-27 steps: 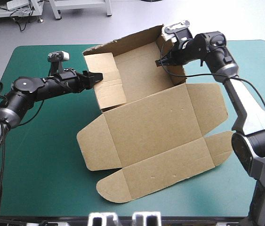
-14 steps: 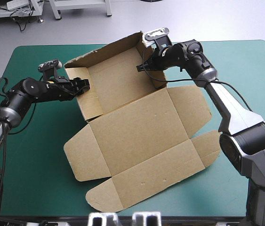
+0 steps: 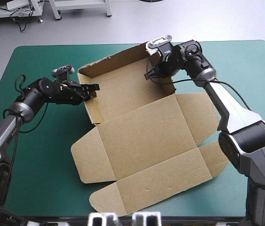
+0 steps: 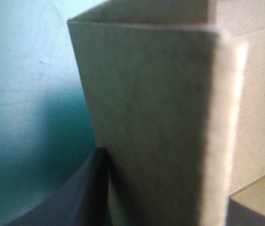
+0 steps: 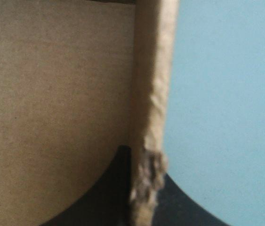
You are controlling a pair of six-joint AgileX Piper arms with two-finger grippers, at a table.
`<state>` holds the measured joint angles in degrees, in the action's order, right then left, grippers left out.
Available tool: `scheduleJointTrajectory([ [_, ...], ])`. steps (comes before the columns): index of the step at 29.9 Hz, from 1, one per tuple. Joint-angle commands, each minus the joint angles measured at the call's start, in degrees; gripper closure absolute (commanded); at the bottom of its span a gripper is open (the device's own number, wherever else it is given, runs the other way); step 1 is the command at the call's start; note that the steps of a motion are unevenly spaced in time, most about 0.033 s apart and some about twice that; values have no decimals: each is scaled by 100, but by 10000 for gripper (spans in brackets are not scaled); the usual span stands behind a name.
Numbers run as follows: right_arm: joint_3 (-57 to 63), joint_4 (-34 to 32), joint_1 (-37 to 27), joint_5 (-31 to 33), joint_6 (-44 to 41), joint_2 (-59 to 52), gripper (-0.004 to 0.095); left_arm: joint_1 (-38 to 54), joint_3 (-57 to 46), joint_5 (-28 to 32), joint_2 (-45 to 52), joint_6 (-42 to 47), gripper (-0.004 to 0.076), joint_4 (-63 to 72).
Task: Fold the box
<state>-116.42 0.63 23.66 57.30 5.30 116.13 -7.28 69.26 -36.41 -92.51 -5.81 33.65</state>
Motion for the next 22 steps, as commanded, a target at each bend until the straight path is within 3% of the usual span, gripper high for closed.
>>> scheduleJointTrajectory([
  [1, -164, 99, -188, 566, 130, -213, 932, -230, 714, 64, 64, -54, 734, -98],
  [7, -164, 471, -578, 1452, 140, -213, 932, -616, 2089, -1189, -678, 27, 734, -789],
  [12, -164, 1537, -972, 1467, 72, -245, 932, -1044, 3251, -2441, -1319, 551, 734, -2477],
  [15, -164, 1664, -1050, 1467, 22, -222, 932, -1222, 3889, -3143, -1671, 674, 734, -3137],
  [22, -164, 1655, -1030, 1477, -43, -198, 931, -1408, 4906, -3774, -2379, 1102, 734, -3152],
])
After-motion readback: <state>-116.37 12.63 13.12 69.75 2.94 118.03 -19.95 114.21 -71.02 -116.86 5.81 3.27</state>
